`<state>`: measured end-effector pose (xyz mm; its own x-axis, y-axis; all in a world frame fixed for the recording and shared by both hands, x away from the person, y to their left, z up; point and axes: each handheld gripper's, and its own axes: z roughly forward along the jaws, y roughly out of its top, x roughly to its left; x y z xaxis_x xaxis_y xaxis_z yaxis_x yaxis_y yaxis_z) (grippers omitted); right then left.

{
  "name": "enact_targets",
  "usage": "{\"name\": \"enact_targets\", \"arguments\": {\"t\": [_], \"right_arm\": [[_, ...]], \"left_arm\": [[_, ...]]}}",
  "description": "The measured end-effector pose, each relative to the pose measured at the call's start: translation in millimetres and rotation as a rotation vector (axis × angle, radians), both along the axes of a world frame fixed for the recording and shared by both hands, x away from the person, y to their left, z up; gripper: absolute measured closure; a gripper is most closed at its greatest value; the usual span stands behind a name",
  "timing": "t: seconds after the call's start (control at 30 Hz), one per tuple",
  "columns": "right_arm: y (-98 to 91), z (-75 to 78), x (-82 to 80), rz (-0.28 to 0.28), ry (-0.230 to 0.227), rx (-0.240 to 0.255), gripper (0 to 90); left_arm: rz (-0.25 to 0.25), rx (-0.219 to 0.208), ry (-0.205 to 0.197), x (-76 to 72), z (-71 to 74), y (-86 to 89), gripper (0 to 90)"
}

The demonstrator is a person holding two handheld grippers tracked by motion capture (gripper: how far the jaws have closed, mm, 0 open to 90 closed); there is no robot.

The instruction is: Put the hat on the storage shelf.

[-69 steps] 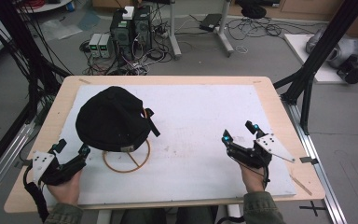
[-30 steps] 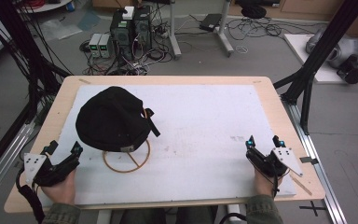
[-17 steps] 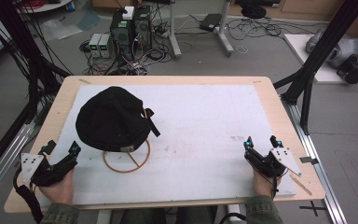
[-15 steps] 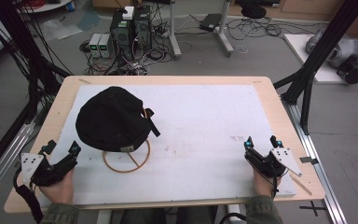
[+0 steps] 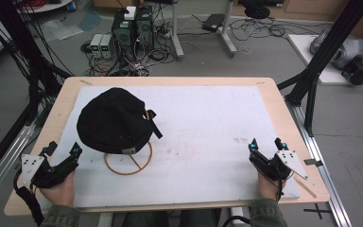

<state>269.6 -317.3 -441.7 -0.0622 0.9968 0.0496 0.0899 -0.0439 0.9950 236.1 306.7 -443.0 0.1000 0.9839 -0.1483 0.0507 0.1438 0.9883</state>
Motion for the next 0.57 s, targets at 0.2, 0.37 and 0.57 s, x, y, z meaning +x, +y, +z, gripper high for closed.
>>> {"name": "enact_targets", "arguments": {"t": [0.2, 0.37, 0.57], "right_arm": [[-0.5, -0.1, -0.1, -0.002, 0.005, 0.001, 15.5], [-0.3, 0.1, 1.4, -0.002, 0.035, 0.002, 15.5], [3.7, 6.0, 11.9, 0.041, 0.192, -0.030, 12.1]], "left_arm": [[-0.012, 0.002, 0.006, 1.3, -0.3, -0.9, 19.1], [-0.042, -0.006, 0.030, 4.4, -2.2, -1.2, 18.8], [-0.122, -0.009, 0.099, 11.7, -4.8, -0.7, 17.0]]}}
